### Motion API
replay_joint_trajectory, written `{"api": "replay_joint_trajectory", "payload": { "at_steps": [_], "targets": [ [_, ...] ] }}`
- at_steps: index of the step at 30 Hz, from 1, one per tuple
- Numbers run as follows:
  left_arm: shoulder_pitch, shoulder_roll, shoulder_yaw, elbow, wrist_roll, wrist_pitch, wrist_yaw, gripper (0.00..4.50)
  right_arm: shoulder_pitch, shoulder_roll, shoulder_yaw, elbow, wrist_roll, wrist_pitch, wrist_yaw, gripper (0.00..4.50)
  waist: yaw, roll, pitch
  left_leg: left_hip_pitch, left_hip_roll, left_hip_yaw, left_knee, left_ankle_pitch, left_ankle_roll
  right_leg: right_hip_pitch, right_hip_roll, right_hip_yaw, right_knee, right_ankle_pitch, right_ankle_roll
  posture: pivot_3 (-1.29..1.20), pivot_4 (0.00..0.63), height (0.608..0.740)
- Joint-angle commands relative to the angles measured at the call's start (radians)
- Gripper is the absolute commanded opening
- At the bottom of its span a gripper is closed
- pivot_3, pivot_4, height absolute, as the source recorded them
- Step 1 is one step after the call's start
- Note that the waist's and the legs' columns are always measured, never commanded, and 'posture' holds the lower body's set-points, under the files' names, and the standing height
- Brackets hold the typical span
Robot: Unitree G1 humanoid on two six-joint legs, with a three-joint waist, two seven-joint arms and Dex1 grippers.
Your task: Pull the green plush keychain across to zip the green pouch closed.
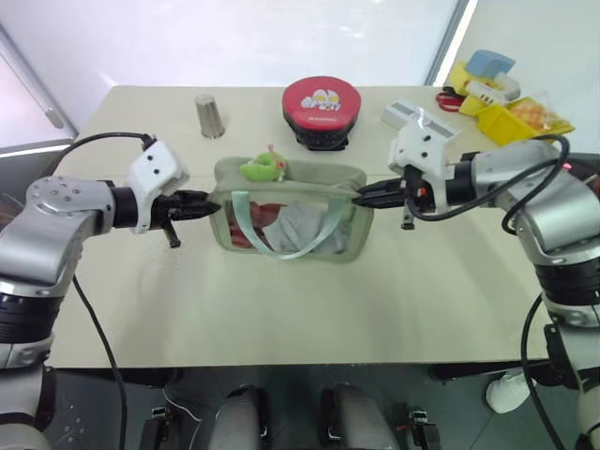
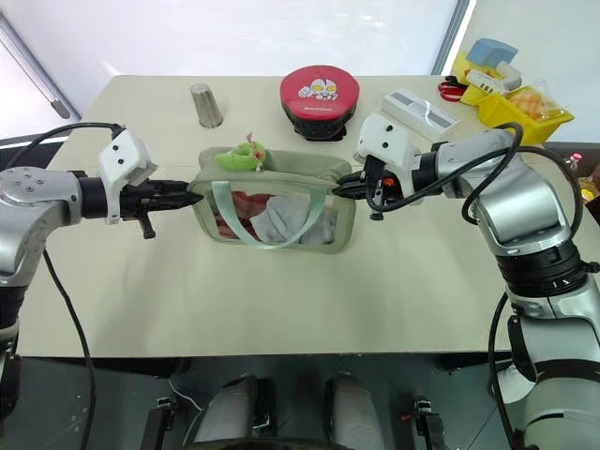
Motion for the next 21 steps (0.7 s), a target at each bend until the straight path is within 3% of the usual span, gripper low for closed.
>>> {"api": "replay_joint_trajectory", "payload": {
  "at_steps": [1, 4, 5, 9, 12, 16, 21],
  "targets": [
    [-0.016, 0.007, 0.022, -0.002, 0.009, -0.018, 0.004, 0.04, -0.025, 0.002, -0.013, -0.025, 0.012, 0.016, -0.001, 0.00, 0.000, 0.000, 0.000, 0.000, 0.000, 0.000, 0.000, 0.000, 0.000, 0.000, 0.000, 0.000, 0.000, 0.000, 0.000, 0.00, 0.150, 0.740],
    [-0.025, 0.006, 0.016, 0.006, 0.013, -0.009, 0.007, 0.04, -0.028, -0.002, -0.025, -0.034, 0.031, 0.046, 0.006, 0.00, 0.000, 0.000, 0.000, 0.000, 0.000, 0.000, 0.000, 0.000, 0.000, 0.000, 0.000, 0.000, 0.000, 0.000, 0.000, 0.00, 0.150, 0.740],
    [-0.025, 0.007, 0.016, 0.006, 0.012, -0.008, 0.006, 0.00, -0.030, -0.007, -0.030, -0.035, 0.040, 0.056, 0.013, 0.74, -0.001, 0.000, 0.000, 0.000, 0.000, 0.000, 0.000, 0.000, 0.000, 0.000, 0.000, 0.000, 0.000, 0.000, 0.000, 0.00, 0.150, 0.740],
    [-0.019, 0.021, 0.017, -0.011, -0.002, 0.004, -0.016, 0.00, -0.090, -0.039, -0.033, 0.036, 0.006, -0.006, 0.036, 2.50, 0.000, 0.000, 0.000, 0.000, 0.000, 0.000, 0.000, 0.000, 0.000, 0.000, 0.000, 0.000, 0.000, 0.000, 0.000, 0.00, 0.150, 0.740],
    [-0.022, 0.023, 0.018, -0.022, -0.008, 0.018, -0.020, 0.00, -0.166, -0.020, -0.047, 0.072, 0.034, 0.003, 0.052, 2.50, -0.001, 0.000, 0.000, 0.000, 0.000, 0.000, 0.000, 0.000, 0.000, 0.000, 0.000, 0.000, 0.000, 0.000, 0.000, 0.00, 0.150, 0.740],
    [-0.040, 0.016, 0.019, -0.060, -0.044, 0.082, -0.021, 0.00, -0.264, 0.137, -0.030, 0.045, 0.082, 0.053, -0.021, 2.50, -0.006, 0.000, 0.000, 0.000, 0.000, 0.000, -0.001, 0.000, 0.000, -0.001, 0.001, 0.000, 0.000, 0.000, 0.000, 0.00, 0.150, 0.740],
    [-0.051, 0.009, 0.012, -0.075, -0.048, 0.108, -0.010, 0.00, -0.270, 0.314, 0.033, 0.031, 0.065, 0.041, -0.110, 2.50, 0.001, 0.000, 0.000, -0.001, 0.000, 0.000, 0.000, 0.000, 0.000, -0.001, 0.000, 0.000, 0.001, 0.000, 0.000, 0.00, 0.150, 0.740]
  ]
}}
